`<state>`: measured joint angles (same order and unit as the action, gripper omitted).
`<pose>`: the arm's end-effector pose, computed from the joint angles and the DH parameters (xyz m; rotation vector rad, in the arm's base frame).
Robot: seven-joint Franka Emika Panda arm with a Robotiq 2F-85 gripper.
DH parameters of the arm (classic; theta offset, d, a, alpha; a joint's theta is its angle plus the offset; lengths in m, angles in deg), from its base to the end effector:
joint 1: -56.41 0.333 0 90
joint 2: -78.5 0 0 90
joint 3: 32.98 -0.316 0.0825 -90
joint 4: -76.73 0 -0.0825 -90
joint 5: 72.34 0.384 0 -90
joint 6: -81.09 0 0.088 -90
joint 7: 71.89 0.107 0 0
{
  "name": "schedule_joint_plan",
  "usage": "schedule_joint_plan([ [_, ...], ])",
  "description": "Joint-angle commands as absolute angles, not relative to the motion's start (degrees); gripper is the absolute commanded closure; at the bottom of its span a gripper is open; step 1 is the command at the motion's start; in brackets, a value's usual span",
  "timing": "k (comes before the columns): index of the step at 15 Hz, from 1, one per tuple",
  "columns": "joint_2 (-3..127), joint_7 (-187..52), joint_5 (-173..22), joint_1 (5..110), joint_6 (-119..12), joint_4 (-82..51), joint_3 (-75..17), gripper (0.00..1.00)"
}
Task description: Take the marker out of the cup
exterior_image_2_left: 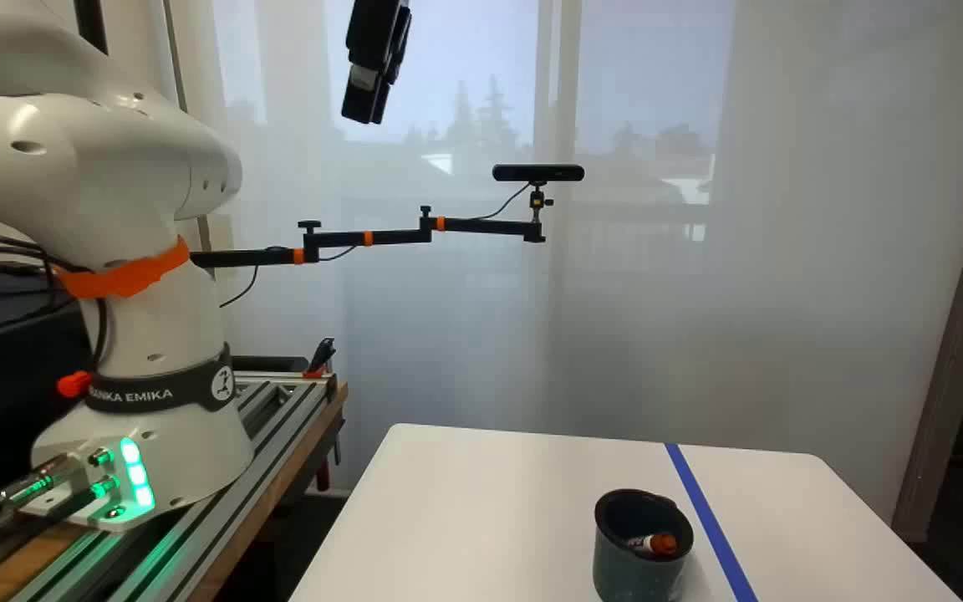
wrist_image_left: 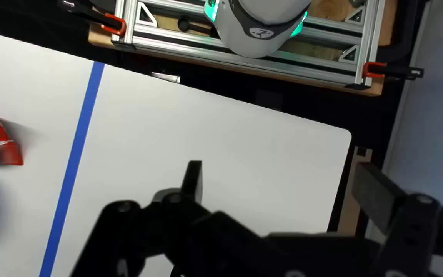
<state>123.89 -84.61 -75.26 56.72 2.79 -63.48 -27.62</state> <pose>0.2753 -0.0364 0.5347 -3.0439 -0.2568 0.4389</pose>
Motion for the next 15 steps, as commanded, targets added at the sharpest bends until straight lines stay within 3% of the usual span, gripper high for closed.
schedule_joint_plan([
  [1, 123.88, -84.43, -75.34, 57.01, 2.87, -63.36, -27.43, 0.0],
  [10, 123.64, -82.99, -74.58, 56.64, 1.69, -63.81, -27.62, 0.0],
  [15, 121.82, -72.15, -73.21, 54.18, -18.13, -70.41, -29.09, 0.0],
])
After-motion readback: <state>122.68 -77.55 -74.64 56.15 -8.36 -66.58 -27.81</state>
